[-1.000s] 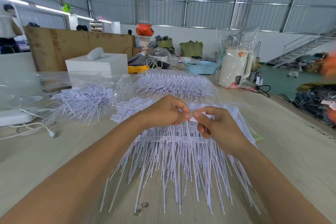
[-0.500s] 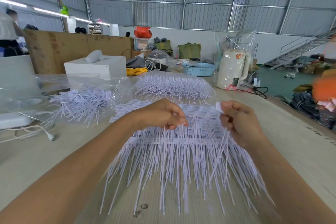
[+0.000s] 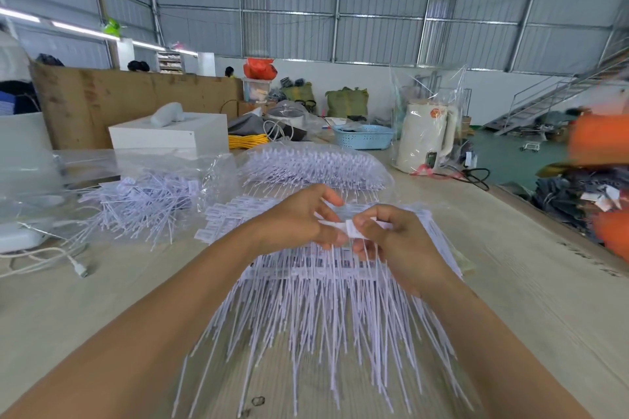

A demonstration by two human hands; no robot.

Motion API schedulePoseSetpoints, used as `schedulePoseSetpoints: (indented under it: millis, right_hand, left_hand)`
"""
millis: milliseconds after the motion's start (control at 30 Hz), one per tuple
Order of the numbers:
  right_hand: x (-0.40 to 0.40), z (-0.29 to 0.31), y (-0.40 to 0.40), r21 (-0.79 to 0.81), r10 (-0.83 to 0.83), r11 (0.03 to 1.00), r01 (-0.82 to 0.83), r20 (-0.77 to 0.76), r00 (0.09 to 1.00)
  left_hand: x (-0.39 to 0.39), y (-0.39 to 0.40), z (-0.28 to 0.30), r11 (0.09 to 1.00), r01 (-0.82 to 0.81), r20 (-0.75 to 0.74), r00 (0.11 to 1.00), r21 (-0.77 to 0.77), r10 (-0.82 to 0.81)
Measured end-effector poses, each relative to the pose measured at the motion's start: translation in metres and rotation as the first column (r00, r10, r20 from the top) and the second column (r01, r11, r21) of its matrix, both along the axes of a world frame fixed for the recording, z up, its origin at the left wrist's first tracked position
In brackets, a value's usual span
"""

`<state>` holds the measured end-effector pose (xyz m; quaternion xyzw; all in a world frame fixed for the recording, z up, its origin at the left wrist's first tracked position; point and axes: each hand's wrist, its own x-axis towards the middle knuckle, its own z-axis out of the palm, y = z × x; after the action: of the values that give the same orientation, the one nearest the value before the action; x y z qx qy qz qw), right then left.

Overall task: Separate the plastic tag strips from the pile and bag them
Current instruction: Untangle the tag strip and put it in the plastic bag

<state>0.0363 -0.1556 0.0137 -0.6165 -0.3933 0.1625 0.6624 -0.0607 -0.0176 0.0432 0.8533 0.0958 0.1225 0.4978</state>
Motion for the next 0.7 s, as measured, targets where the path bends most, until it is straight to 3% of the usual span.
schedulePoseSetpoints:
  millis: [67,167,333,533,633,700]
  right_hand:
    - [0.004,-0.001,-0.002,0.056,-0.010,0.998,0.009,0.028,1.000]
    - [0.007,-0.003,-0.001,0.068,-0.044,0.997,0.039,0.074,0.996]
    - [0.010,-0.006,0.000,0.021,0.002,1.000,-0.003,0.033,0.999]
    - [0.004,-0.005,-0.002,-0.030,0.042,0.999,-0.040,0.088,0.995]
    - [0.003,-0.002,-0.002,-0.022,-0.038,0.999,0.043,0.187,0.982]
    - [0.002,-0.002,-0.002,-0.002,-0.092,0.995,0.098,0.336,0.937]
  left_hand:
    - [-0.001,0.003,-0.001,0.996,-0.012,-0.009,1.000,-0.088,0.011]
    - [-0.002,0.004,-0.007,0.998,0.024,-0.057,0.998,-0.066,-0.027]
    - [-0.001,0.001,-0.010,0.999,-0.029,0.029,0.999,0.045,0.028]
    - [0.004,-0.005,-0.011,0.994,-0.113,0.013,0.993,0.006,0.113]
    - [0.004,-0.005,-0.009,0.981,-0.083,-0.009,0.997,-0.173,0.083]
    - [0.003,-0.005,-0.007,0.942,-0.056,-0.058,0.998,-0.332,0.039]
